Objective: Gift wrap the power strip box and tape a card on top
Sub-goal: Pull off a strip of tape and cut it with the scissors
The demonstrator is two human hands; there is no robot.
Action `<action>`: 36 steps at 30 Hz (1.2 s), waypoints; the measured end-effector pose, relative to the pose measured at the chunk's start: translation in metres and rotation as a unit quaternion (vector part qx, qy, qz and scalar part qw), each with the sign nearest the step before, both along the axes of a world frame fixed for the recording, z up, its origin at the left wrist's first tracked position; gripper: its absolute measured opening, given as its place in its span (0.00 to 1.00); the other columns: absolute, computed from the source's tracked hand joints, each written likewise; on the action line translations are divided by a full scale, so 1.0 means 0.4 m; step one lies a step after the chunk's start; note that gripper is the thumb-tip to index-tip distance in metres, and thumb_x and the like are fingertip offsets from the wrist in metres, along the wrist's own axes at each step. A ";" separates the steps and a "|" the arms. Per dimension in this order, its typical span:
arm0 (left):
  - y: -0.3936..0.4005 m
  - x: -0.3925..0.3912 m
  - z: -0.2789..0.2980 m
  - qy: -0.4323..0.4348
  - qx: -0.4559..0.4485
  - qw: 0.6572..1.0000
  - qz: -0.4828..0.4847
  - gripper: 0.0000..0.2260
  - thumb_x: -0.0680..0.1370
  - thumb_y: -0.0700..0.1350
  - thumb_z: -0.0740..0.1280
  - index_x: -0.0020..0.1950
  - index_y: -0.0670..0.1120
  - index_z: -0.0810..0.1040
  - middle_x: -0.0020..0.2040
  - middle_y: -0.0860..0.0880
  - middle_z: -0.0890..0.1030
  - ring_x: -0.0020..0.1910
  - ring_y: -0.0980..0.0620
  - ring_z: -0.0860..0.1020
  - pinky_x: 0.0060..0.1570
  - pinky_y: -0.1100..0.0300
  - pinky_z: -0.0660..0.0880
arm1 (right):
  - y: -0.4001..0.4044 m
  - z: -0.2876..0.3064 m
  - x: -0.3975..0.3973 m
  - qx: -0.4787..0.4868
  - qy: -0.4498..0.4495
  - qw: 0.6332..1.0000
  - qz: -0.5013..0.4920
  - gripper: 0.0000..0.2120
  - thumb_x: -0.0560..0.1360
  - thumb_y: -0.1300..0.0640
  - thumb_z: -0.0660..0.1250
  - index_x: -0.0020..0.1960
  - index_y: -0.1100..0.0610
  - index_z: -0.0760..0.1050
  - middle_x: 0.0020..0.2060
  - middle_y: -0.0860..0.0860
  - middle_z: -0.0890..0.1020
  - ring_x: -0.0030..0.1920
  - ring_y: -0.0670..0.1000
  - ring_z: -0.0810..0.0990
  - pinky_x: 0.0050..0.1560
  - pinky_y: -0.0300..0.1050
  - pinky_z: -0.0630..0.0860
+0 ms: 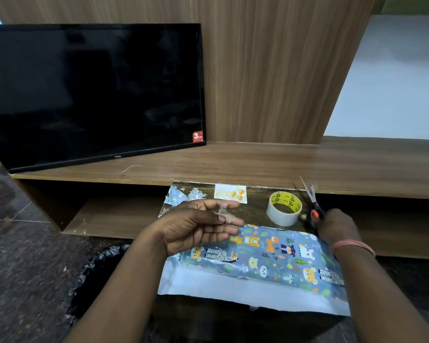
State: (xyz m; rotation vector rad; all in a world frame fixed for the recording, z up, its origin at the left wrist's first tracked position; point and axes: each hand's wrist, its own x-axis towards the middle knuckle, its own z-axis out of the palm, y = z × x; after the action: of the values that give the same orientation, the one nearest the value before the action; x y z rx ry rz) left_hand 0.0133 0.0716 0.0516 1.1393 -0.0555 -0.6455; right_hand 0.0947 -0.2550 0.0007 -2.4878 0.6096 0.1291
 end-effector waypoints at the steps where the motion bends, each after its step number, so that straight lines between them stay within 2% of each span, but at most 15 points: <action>1: -0.001 0.002 -0.002 0.003 -0.002 1.000 0.000 0.18 0.82 0.31 0.61 0.71 0.41 0.76 0.64 0.33 0.80 0.53 0.44 0.86 0.47 0.57 0.83 | 0.001 0.002 -0.004 -0.004 0.009 1.000 -0.001 0.18 0.80 0.50 0.68 0.57 0.65 0.80 0.44 0.62 0.79 0.45 0.61 0.77 0.44 0.44 0.68; 4: -0.002 0.005 -0.005 0.006 -0.002 1.000 0.004 0.18 0.81 0.31 0.61 0.71 0.41 0.77 0.64 0.33 0.80 0.53 0.44 0.86 0.46 0.57 0.83 | 0.005 0.010 -0.012 -0.006 0.010 1.000 -0.018 0.18 0.78 0.51 0.71 0.58 0.66 0.79 0.50 0.64 0.82 0.52 0.62 0.81 0.43 0.43 0.68; 8: -0.005 0.005 -0.012 0.017 -0.006 1.000 0.013 0.18 0.80 0.31 0.62 0.69 0.41 0.78 0.63 0.32 0.80 0.52 0.44 0.86 0.45 0.57 0.84 | 0.013 0.026 -0.022 0.013 0.004 1.000 -0.018 0.17 0.75 0.55 0.75 0.57 0.65 0.79 0.36 0.56 0.76 0.38 0.55 0.74 0.39 0.41 0.67; 9: -0.007 0.005 -0.013 0.020 -0.008 1.000 0.013 0.18 0.80 0.31 0.63 0.69 0.41 0.79 0.64 0.32 0.80 0.51 0.44 0.86 0.45 0.57 0.84 | 0.017 0.023 -0.015 0.014 0.019 1.000 -0.015 0.19 0.74 0.54 0.76 0.58 0.65 0.79 0.38 0.56 0.76 0.39 0.56 0.75 0.42 0.41 0.68; 12: -0.006 0.006 -0.016 0.023 -0.006 1.000 0.015 0.19 0.79 0.32 0.64 0.68 0.41 0.79 0.64 0.32 0.80 0.51 0.44 0.86 0.45 0.57 0.84 | 0.033 0.025 0.000 0.027 0.044 0.998 -0.044 0.21 0.75 0.52 0.75 0.64 0.62 0.78 0.55 0.61 0.79 0.49 0.57 0.79 0.46 0.43 0.69; 13: -0.005 0.007 -0.017 0.023 -0.005 1.000 0.016 0.19 0.78 0.32 0.64 0.69 0.41 0.79 0.64 0.32 0.80 0.51 0.44 0.86 0.46 0.57 0.84 | 0.037 0.023 0.006 0.038 0.041 0.997 -0.053 0.20 0.76 0.53 0.73 0.65 0.61 0.77 0.56 0.60 0.78 0.45 0.53 0.78 0.46 0.41 0.69; 15: -0.005 0.009 -0.018 0.025 -0.007 1.000 0.016 0.19 0.78 0.32 0.65 0.69 0.41 0.79 0.64 0.32 0.80 0.52 0.44 0.86 0.46 0.57 0.84 | 0.040 0.010 0.017 0.068 0.032 0.996 -0.042 0.17 0.81 0.57 0.66 0.69 0.62 0.75 0.56 0.58 0.79 0.36 0.46 0.70 0.37 0.32 0.70; 17: -0.006 0.012 -0.022 0.027 -0.006 0.999 0.020 0.19 0.78 0.32 0.65 0.68 0.41 0.79 0.63 0.32 0.80 0.51 0.44 0.86 0.46 0.57 0.84 | 0.042 -0.003 0.025 -0.014 0.040 0.999 0.018 0.18 0.83 0.60 0.60 0.71 0.65 0.70 0.65 0.61 0.76 0.41 0.49 0.76 0.27 0.27 0.69; 19: -0.009 0.013 -0.023 0.028 -0.004 0.999 0.021 0.19 0.77 0.32 0.65 0.68 0.41 0.80 0.63 0.32 0.80 0.51 0.44 0.86 0.46 0.57 0.84 | 0.057 -0.006 0.029 -0.033 0.069 0.997 0.011 0.14 0.81 0.55 0.63 0.63 0.61 0.74 0.66 0.59 0.74 0.60 0.57 0.79 0.45 0.33 0.75; 21: -0.011 0.015 -0.025 0.030 -0.001 0.999 0.021 0.20 0.77 0.32 0.65 0.68 0.41 0.79 0.63 0.32 0.80 0.50 0.44 0.86 0.46 0.57 0.84 | 0.068 0.019 0.035 -0.058 0.054 0.997 0.001 0.15 0.79 0.53 0.64 0.64 0.57 0.78 0.65 0.57 0.78 0.64 0.59 0.78 0.59 0.46 0.77; 24: -0.025 0.014 -0.033 0.039 0.003 0.999 0.026 0.20 0.77 0.32 0.65 0.69 0.40 0.78 0.63 0.32 0.80 0.51 0.44 0.86 0.46 0.56 0.84 | 0.099 0.066 0.032 -0.071 0.018 0.997 0.017 0.13 0.79 0.60 0.64 0.62 0.60 0.79 0.61 0.57 0.81 0.61 0.58 0.80 0.56 0.47 0.77; 27: -0.044 0.011 -0.058 0.066 0.013 0.998 0.015 0.19 0.79 0.31 0.63 0.70 0.38 0.75 0.62 0.32 0.80 0.52 0.42 0.86 0.47 0.55 0.84 | 0.116 0.067 0.034 -0.089 0.009 0.996 0.020 0.12 0.79 0.61 0.63 0.60 0.60 0.79 0.58 0.56 0.83 0.59 0.56 0.82 0.51 0.46 0.78; 30: -0.056 0.009 -0.077 0.081 0.048 0.996 -0.002 0.18 0.80 0.31 0.63 0.70 0.39 0.74 0.61 0.33 0.81 0.54 0.41 0.85 0.53 0.53 0.83 | 0.117 0.076 0.032 -0.090 0.032 0.995 0.037 0.13 0.75 0.62 0.70 0.59 0.60 0.79 0.55 0.55 0.84 0.56 0.55 0.83 0.52 0.47 0.81; 32: -0.062 0.007 -0.080 0.081 0.055 0.995 -0.008 0.18 0.80 0.31 0.63 0.70 0.39 0.75 0.61 0.33 0.82 0.55 0.41 0.85 0.56 0.52 0.82 | 0.113 0.082 0.032 -0.103 0.051 0.992 0.059 0.17 0.72 0.62 0.74 0.60 0.60 0.79 0.56 0.56 0.84 0.57 0.55 0.83 0.54 0.48 0.81; 36: -0.076 0.004 -0.087 0.087 0.055 0.995 -0.006 0.17 0.81 0.31 0.62 0.69 0.39 0.75 0.61 0.33 0.82 0.54 0.42 0.85 0.55 0.53 0.83 | 0.119 0.101 0.032 -0.140 0.094 0.978 0.118 0.18 0.77 0.62 0.68 0.67 0.62 0.76 0.65 0.57 0.79 0.64 0.56 0.79 0.62 0.49 0.78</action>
State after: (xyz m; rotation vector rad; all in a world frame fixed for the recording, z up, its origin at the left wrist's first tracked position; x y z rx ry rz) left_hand 0.0149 0.0412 0.0170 1.1843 0.1231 -0.7628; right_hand 0.1075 -0.2073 0.0409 -2.8403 0.4279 0.3989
